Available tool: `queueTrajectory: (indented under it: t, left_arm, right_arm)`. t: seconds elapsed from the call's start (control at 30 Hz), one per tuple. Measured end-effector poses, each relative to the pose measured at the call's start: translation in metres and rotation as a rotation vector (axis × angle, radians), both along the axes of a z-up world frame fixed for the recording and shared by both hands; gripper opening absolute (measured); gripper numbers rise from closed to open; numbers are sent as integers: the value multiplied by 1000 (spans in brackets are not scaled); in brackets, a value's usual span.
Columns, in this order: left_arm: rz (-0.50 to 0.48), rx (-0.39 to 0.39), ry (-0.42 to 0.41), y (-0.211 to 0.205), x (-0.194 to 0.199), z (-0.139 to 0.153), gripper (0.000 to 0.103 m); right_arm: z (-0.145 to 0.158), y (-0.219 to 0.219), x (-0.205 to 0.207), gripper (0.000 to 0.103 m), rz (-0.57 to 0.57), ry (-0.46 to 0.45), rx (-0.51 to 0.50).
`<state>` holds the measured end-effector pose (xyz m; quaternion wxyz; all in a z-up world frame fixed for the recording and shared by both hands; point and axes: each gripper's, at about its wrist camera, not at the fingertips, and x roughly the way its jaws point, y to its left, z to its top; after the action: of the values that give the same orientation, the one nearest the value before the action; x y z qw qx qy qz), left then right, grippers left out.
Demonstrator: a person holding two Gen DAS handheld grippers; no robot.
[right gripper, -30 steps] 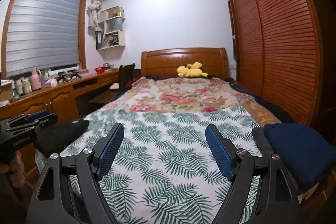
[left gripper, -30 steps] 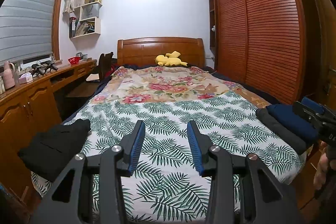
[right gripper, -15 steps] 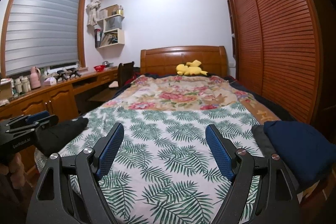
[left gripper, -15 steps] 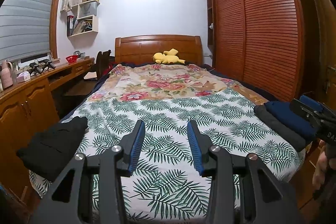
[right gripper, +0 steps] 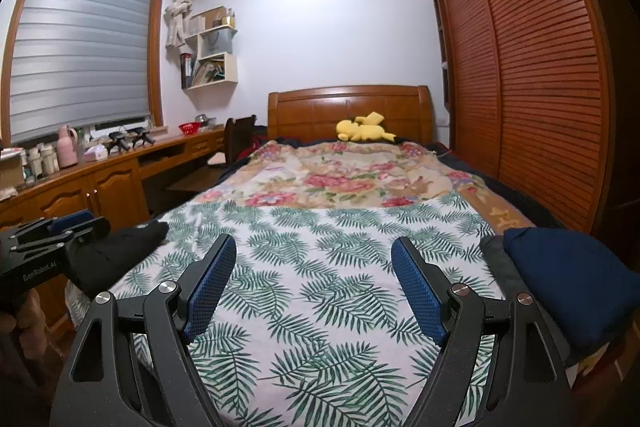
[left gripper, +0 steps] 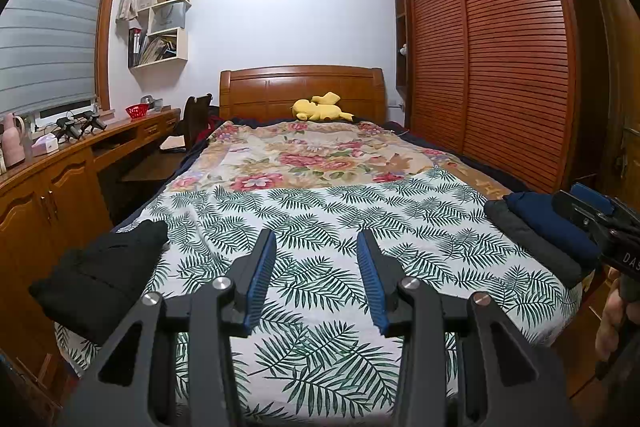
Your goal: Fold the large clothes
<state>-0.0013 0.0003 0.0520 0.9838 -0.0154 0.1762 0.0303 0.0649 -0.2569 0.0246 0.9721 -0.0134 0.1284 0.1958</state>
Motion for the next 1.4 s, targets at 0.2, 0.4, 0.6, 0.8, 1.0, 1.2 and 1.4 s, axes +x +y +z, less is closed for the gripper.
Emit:
queueTrajectory:
  t: [0.2,0.4,0.6,0.8,1.0,1.2,1.4]
  left_arm:
    - [1,2,-1,0,0,0,40]
    - [1,1,-1,0,0,0,40]
    - [0,6,-6,1,-3,1,41]
    - [-2,7,-5,2,-3,2,41]
    - [-2,9,-4,1,-3,1,41]
    - [-5,2,1,1,-3,0,41]
    - [-6,2,1,0,-3,0,41]
  right_arm:
    - [0,0,0,82,-1,0,0]
    - [1,0,0,82,-1,0,-1]
    - [1,0,0,82,-1,-2,-1]
    - [0,-1,1,82,-1,0,-1]
    - [-1,-1,1,82,0,1,0]
    - [-1,-1,2,82,-1,2,0]
    - [-1,-1,2,82,1,4,1]
